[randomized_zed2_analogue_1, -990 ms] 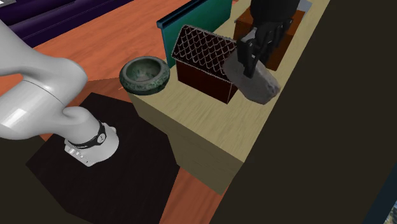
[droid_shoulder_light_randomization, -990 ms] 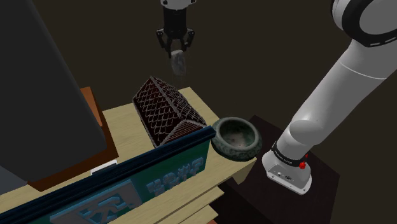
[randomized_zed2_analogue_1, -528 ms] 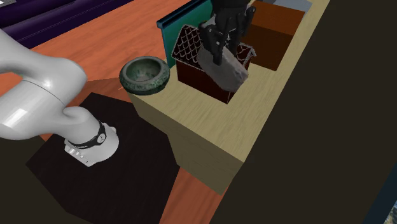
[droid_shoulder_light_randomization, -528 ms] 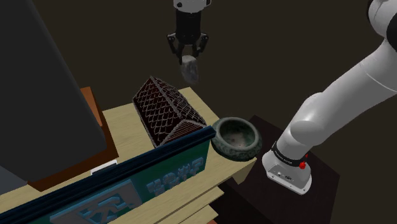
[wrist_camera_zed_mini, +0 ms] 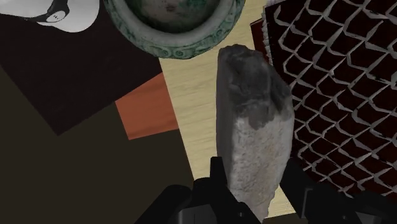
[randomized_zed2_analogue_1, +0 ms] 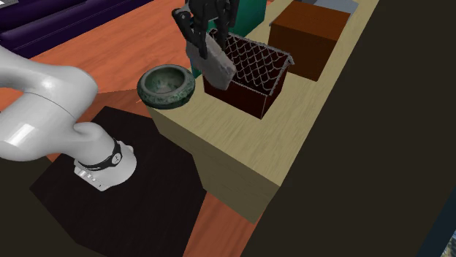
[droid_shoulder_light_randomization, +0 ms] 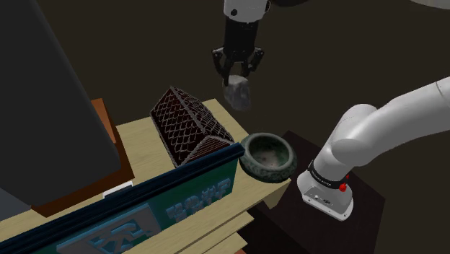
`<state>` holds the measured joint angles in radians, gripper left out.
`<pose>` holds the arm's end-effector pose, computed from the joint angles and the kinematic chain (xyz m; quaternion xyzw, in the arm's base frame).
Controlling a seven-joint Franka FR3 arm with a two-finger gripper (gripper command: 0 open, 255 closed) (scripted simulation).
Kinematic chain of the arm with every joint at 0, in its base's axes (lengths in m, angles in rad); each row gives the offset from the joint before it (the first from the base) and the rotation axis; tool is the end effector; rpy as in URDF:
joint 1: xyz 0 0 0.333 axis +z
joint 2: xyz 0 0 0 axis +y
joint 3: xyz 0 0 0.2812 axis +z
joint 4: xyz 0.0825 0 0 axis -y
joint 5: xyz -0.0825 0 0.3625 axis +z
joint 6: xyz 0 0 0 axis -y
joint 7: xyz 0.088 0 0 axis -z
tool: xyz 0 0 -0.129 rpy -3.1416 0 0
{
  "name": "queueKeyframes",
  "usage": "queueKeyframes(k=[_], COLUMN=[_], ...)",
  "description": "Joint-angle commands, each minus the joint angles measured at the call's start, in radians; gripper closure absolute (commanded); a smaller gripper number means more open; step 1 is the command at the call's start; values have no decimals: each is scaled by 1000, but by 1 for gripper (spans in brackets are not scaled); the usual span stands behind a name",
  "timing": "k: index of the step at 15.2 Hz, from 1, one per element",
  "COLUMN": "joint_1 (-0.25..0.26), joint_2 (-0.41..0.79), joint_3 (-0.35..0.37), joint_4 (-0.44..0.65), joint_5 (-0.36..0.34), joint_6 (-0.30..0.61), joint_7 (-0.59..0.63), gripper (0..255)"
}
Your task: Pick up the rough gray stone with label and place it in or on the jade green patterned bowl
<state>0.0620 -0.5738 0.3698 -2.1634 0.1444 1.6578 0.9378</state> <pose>0.3351 0.1980 0.5484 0.9595 -0.2797 0.0311 0.0097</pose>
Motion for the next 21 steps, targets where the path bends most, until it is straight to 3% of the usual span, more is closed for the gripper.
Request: queueKeyframes(k=[1,12,21], joint_1=[21,158,179], joint_2=[-67,-410,-457], joint_3=[3,50,81], joint_4=[-34,-160,-302], joint_5=[21,149,182], joint_6=[-30,-235,-140], joint_7=[14,148,144], gripper=[255,255,255])
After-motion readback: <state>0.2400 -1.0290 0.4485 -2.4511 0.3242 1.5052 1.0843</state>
